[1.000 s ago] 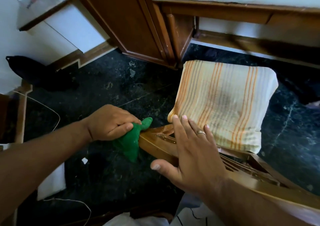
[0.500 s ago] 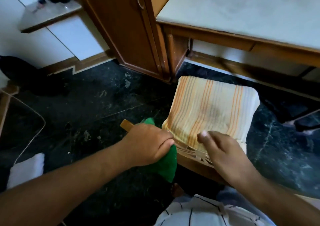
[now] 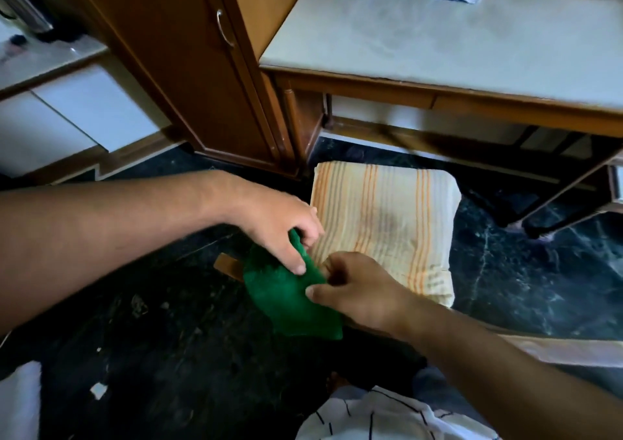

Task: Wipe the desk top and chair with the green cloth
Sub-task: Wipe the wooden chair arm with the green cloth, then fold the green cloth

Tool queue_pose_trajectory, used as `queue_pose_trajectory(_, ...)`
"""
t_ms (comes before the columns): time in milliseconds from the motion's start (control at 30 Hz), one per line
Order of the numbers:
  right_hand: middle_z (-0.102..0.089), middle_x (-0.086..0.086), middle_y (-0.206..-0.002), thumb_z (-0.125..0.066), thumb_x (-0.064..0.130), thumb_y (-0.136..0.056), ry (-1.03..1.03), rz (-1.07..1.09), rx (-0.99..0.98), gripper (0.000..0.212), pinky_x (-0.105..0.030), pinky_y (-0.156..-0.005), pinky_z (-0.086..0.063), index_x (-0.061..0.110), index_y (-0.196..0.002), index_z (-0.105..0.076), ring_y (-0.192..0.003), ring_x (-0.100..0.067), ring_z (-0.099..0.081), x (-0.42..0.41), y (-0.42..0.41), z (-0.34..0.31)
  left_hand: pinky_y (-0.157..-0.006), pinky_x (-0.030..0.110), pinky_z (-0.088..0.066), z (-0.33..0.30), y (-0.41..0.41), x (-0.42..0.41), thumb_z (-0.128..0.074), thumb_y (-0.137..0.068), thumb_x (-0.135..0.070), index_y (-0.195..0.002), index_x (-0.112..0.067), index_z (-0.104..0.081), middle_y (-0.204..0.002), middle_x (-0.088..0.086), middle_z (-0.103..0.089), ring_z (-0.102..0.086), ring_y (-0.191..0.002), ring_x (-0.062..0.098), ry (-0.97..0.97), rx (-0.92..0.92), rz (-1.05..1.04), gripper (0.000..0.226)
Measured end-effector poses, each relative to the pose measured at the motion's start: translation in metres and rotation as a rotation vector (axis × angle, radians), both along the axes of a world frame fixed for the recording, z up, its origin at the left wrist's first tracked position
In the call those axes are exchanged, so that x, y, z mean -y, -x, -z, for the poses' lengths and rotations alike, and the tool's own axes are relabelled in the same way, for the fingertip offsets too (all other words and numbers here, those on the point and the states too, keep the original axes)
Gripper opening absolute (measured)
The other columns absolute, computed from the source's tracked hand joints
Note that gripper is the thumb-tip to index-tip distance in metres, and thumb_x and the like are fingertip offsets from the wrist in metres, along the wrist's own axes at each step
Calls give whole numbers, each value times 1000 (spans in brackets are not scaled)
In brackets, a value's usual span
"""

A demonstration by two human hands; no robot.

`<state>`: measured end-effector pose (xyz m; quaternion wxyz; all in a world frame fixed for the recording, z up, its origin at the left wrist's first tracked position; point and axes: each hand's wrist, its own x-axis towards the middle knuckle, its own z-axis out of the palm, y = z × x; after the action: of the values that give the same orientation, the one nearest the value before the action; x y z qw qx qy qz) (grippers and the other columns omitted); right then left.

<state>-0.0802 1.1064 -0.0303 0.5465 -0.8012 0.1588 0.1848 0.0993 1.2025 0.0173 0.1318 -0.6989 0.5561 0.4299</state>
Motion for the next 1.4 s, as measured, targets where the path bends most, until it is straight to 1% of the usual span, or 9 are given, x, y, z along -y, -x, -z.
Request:
queue_pose_trajectory(67, -65, 2, -71, -73, 22, -86, -279, 124, -7, 18, -22, -53, -45, 20, -76, -59, -61, -9, -61, 19, -4, -9, -113, 58, -34, -22, -6, -3, -71, -83, -52, -76, -31, -58, -109, -14, -71, -62, -115, 14, 100, -28, -78, 26)
queue_pose_trajectory(133, -70, -1, -76, -72, 14, -86, -485, 218, 3, 12, -22, -53, -48, 18, -83, -61, -66, -12, -66, 48, -5, -17, -81, 48, -53, -39, -13, -4, -72, -84, -46, -76, -29, -61, -70, -12, -67, -62, -64, 7, 144, -98, -222, 22)
queue_pose_trajectory(167, -71, -2, -78, -71, 12, -86, -545, 248, 10, 12, -24, -55, -49, 17, -87, -61, -68, -14, -67, 65, -5, -20, -66, 38, -53, -46, -14, -5, -74, -86, -38, -80, -27, -63, -67, -8, -67, -60, -58, 6, 146, -152, -308, 16)
queue_pose_trajectory(333, -72, -18, -111, -73, 23, -76, -723, 399, 25, 45, -45, -81, -58, 3, -115, -65, -96, -31, -71, 157, 5, -25, -78, 25, -60, -49, 5, 5, -80, -75, -13, -114, -10, -66, -109, 5, -77, -74, -101, 17, 333, -493, -852, 41)
queue_pose_trajectory(500, -71, -15, -118, -68, 28, -81, -938, 503, -13, 39, -45, -78, -60, 10, -114, -73, -104, -29, -70, 237, 36, -10, -64, 43, -63, 0, 65, 86, -76, -70, -12, -94, -16, -80, -99, 10, -79, -77, -85, 24, 666, -885, -1585, 24)
queue_pose_trajectory(633, -73, -19, -108, -64, 1, -83, -872, 596, -106, 41, -39, -64, -61, -2, -123, -61, -88, -29, -74, 313, 71, 11, -76, 43, -58, 41, 113, 180, -71, -87, -21, -123, -10, -67, -117, 15, -74, -72, -100, 32, 624, -871, -1966, 38)
queue_pose_trajectory(933, -73, -8, -115, -53, 13, -100, -734, 707, -78, 21, -54, -77, -58, 20, -118, -60, -101, -28, -72, 518, 151, 16, -62, 35, -61, 46, 184, 394, -73, -88, -8, -102, -8, -73, -93, 12, -80, -78, -80, 25, 675, -773, -1909, 15)
queue_pose_trajectory(1100, -73, -9, -112, -57, -5, -91, -628, 781, 20, 33, -43, -67, -60, 15, -117, -61, -94, -25, -74, 605, 179, 3, -67, 37, -61, 32, 192, 484, -61, -88, 10, -100, -3, -70, -95, 16, -79, -77, -80, 25, 693, -792, -1781, 20)
queue_pose_trajectory(1400, -74, -11, -106, -61, 6, -94, -473, 1132, 276, 18, -33, -62, -58, 15, -109, -65, -87, -22, -73, 794, 197, -10, -82, 45, -58, 38, 185, 710, -64, -89, 6, -96, -5, -71, -88, 12, -79, -74, -89, 28, 731, -958, -1612, 15)
